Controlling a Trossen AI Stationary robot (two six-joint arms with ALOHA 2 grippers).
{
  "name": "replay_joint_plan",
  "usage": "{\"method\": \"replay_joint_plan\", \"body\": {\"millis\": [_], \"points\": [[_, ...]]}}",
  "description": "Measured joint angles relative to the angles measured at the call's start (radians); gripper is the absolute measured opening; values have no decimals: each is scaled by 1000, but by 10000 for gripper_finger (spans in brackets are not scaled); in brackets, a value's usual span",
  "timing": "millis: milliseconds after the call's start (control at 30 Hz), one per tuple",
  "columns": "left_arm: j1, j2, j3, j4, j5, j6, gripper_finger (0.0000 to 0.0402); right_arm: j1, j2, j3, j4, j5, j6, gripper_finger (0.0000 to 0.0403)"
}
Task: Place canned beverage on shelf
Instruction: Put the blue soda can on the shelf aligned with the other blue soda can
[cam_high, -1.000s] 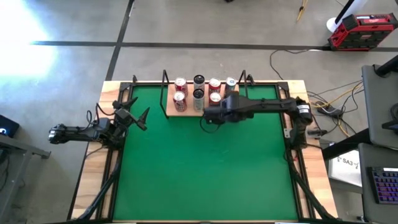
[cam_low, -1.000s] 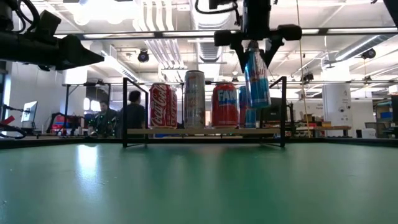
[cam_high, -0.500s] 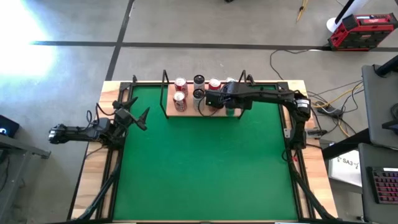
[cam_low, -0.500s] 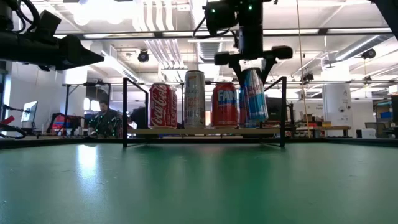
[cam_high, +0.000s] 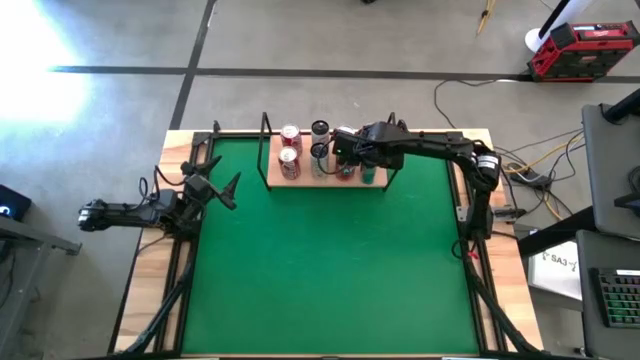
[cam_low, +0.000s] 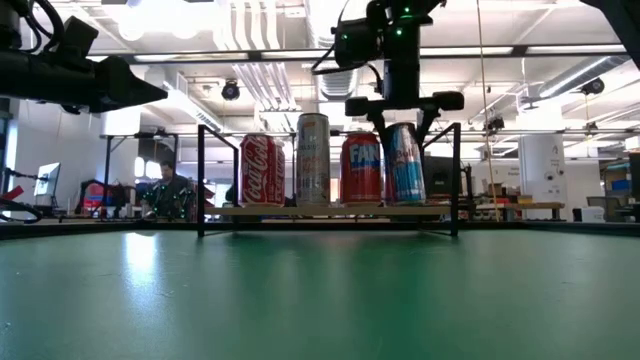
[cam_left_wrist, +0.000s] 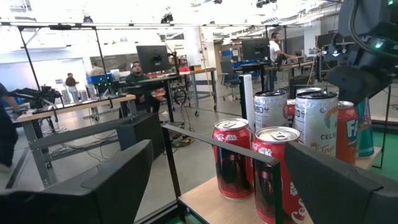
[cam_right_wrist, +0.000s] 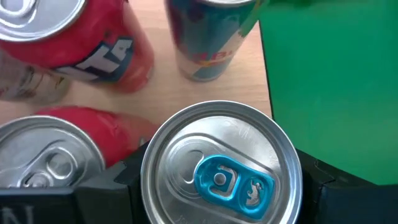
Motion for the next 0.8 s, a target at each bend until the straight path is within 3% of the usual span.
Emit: {"method": "replay_joint_plan", "body": {"millis": [500, 800], "points": [[0, 0, 0, 0, 0, 0, 346, -71, -9, -1, 10, -94, -63, 236], [0, 0, 0, 0, 0, 0, 346, -74, -10, -4, 27, -94, -74, 238]]}}
